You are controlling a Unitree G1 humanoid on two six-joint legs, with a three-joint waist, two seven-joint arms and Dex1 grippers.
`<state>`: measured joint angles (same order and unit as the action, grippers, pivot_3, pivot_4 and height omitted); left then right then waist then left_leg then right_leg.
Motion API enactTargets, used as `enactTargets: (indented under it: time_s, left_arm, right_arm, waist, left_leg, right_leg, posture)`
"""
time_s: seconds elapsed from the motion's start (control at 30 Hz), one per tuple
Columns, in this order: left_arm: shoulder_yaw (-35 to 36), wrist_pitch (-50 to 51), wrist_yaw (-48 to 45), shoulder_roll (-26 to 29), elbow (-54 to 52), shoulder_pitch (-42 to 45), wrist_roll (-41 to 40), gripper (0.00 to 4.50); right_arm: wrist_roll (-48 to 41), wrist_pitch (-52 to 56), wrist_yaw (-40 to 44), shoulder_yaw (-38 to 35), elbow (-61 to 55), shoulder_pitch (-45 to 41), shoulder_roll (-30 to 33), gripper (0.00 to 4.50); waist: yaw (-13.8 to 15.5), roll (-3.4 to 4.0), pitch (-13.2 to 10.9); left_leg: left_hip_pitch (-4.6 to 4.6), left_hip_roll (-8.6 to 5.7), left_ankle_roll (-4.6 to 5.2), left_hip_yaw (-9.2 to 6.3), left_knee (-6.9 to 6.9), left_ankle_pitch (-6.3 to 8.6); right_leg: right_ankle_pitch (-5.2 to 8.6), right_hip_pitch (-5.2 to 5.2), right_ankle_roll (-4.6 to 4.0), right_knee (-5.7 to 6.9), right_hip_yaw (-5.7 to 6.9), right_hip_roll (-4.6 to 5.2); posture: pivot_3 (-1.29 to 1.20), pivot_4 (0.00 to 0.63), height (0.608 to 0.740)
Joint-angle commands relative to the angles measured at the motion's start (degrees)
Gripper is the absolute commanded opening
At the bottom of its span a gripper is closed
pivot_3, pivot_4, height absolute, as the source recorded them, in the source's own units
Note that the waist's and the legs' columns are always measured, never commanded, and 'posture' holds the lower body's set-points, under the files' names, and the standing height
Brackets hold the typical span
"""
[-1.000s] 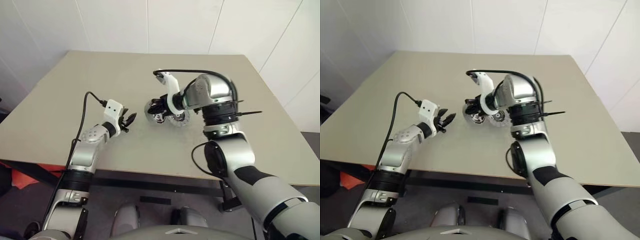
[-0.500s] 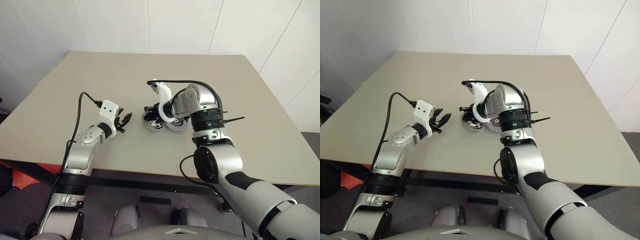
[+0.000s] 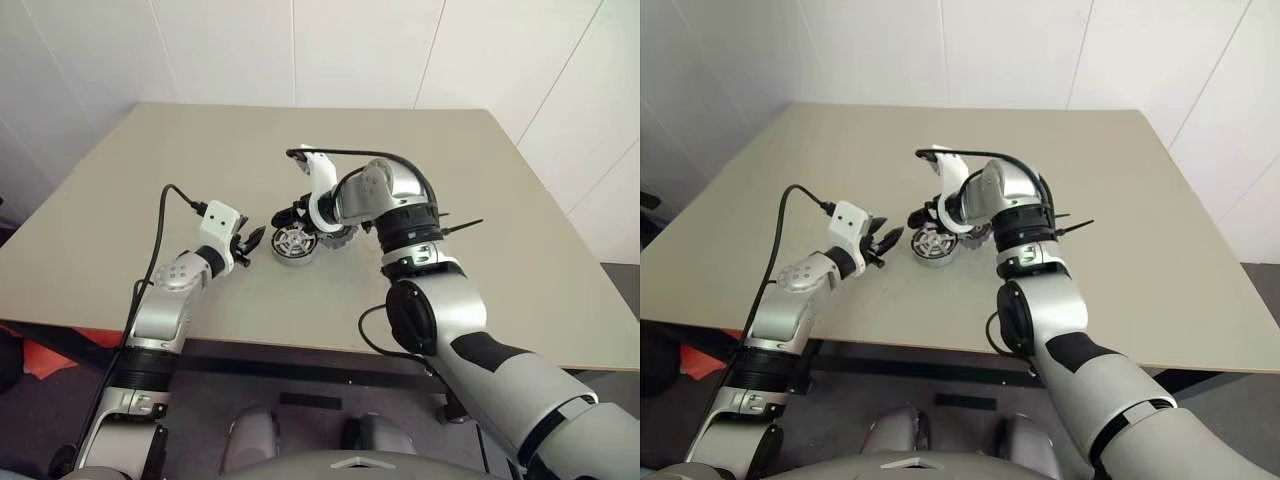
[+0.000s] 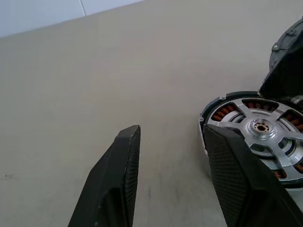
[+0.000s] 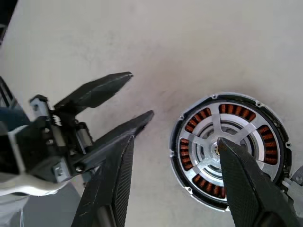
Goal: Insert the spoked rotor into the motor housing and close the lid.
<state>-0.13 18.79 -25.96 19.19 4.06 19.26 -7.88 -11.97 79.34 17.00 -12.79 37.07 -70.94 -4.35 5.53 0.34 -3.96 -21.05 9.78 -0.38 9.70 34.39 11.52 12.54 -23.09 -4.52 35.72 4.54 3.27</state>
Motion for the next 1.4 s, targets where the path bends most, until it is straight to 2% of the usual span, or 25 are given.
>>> enactTargets:
  time_s: [0.03,0.1,0.17,0.27,0.37,0.5,0.6,0.63,0.77,0.87,0.97,1.23,1.4]
  left_arm:
    - [0.61,-0.67,-0.15,0.36,-0.52,1.41,-0.12,2.24]
    - [1.3,-0.1,-0.67,-0.08,-0.16,2.23,-1.46,2.24]
    - [2.77,1.08,-1.47,-0.41,-0.05,3.15,-3.78,2.24]
    - [4.94,2.92,-3.44,0.36,-0.02,4.2,-7.11,2.24]
    - [8.23,5.98,-6.95,2.35,0.34,5.23,-11.88,2.24]
    - [8.99,5.78,-10.39,6.5,5.33,6.47,-11.9,2.24]
    - [8.62,4.63,-11.27,7.43,8.91,7.89,-11.14,2.24]
    - [8.47,4.34,-11.58,7.49,9.64,8.24,-11.0,2.24]
    - [7.44,2.6,-11.09,6.13,13.27,10.41,-9.72,2.24]
    - [6.33,1.55,-10.36,4.83,14.38,11.25,-8.7,2.24]
    - [5.36,0.95,-9.98,3.88,14.14,11.14,-7.83,2.24]
    - [5.23,1.11,-8.95,3.31,11.79,9.02,-7.25,2.24]
    - [5.5,1.22,-8.09,3.49,10.8,8.16,-7.2,2.24]
  right_arm:
    - [-4.99,-0.92,4.9,0.22,-5.14,-4.75,2.52,3.17]
    - [-5.27,-7.43,10.2,3.56,-8.12,-3.96,5.72,3.17]
    - [-2.73,-19.57,16.95,9.54,-10.98,0.06,10.38,3.17]
    - [0.76,-32.44,22.26,14.5,-9.98,5.25,16.83,3.17]
    - [6.28,-45.77,21.95,17.12,-6.49,10.79,23.53,2.52]
    - [8.04,-49.74,21.9,16.9,-4.39,16.37,29.22,1.24]
    - [10.54,-53.25,22.42,18.47,-3.14,19.61,32.45,0.18]
    - [10.81,-53.35,23.39,18.86,-3.59,20.55,33.15,0.05]
    - [9.48,-47.76,27.28,20.14,-13.09,25.57,34.34,0.05]
    - [6.78,-41.09,29.15,21.28,-21.6,29.56,32.06,0.05]
    - [6.61,-38.17,27.9,21.42,-24.75,30.54,30.12,0.05]
    - [0.99,-28.61,27.17,20.12,-31.22,25.15,24.83,0.05]
    - [0.65,-28.96,25.85,21.91,-30.11,23.5,21.33,0.05]
  waist:
    - [0.04,0.0,0.0]
    - [0.24,0.0,0.0]
    - [0.67,-0.05,0.02]
    - [0.93,-0.16,0.09]
    - [1.33,-0.17,0.09]
    - [1.33,-0.14,0.08]
    - [1.32,-0.14,0.08]
    - [1.4,-0.15,0.08]
    - [1.52,-0.14,0.08]
    - [1.48,-0.15,0.08]
    - [1.51,-0.15,0.08]
    - [1.53,-0.14,0.08]
    - [1.5,-0.15,0.08]
  left_leg:
    - [0.0,0.0,0.0,0.0,0.0,0.0]
    - [-0.01,0.0,0.0,0.0,-0.01,0.0]
    - [-0.01,-0.02,0.01,-0.01,-0.01,0.01]
    - [0.06,-0.04,0.06,-0.01,0.0,0.04]
    - [0.05,-0.04,0.06,-0.01,0.03,0.03]
    - [-0.07,-0.03,0.12,0.0,0.08,0.04]
    - [-0.05,-0.02,0.19,0.01,0.09,0.06]
    - [-0.05,-0.01,0.23,0.0,0.13,0.08]
    - [-0.1,0.0,0.43,0.01,0.29,0.19]
    - [-0.12,0.03,0.5,0.02,0.38,0.22]
    - [-0.05,0.07,0.5,0.02,0.39,0.22]
    - [-0.06,0.06,0.52,0.02,0.42,0.19]
    - [-0.06,0.06,0.51,0.02,0.4,0.19]
  right_leg:
    - [0.0,0.0,0.0,0.0,0.0,0.0]
    - [0.0,0.0,0.0,-0.01,0.0,0.0]
    - [0.0,0.05,0.02,-0.06,0.01,0.01]
    - [0.02,0.18,0.09,-0.11,0.01,0.03]
    - [-0.02,0.17,0.0,-0.08,0.01,0.02]
    - [-0.01,0.03,-0.04,-0.01,0.01,-0.01]
    - [0.01,0.02,-0.08,-0.01,0.0,-0.04]
    - [0.02,0.02,-0.09,-0.01,0.01,-0.04]
    - [0.02,0.08,-0.09,-0.02,0.01,-0.03]
    - [0.02,0.08,-0.08,-0.01,0.01,-0.03]
    - [0.02,0.11,-0.09,0.01,0.01,-0.03]
    - [0.01,0.12,-0.09,0.02,0.01,-0.02]
    - [0.01,0.12,-0.09,0.02,0.01,-0.02]
  posture:
    - [0.0,0.0,0.74]
    - [0.0,0.0,0.74]
    - [0.0,0.0,0.74]
    - [0.0,0.0,0.74]
    - [0.0,0.0,0.74]
    - [0.0,0.0,0.74]
    - [0.0,0.0,0.74]
    - [0.0,0.0,0.74]
    - [0.0,0.0,0.74]
    - [0.0,0.0,0.74]
    - [0.0,0.0,0.74]
    - [0.0,0.0,0.74]
    - [0.0,0.0,0.74]
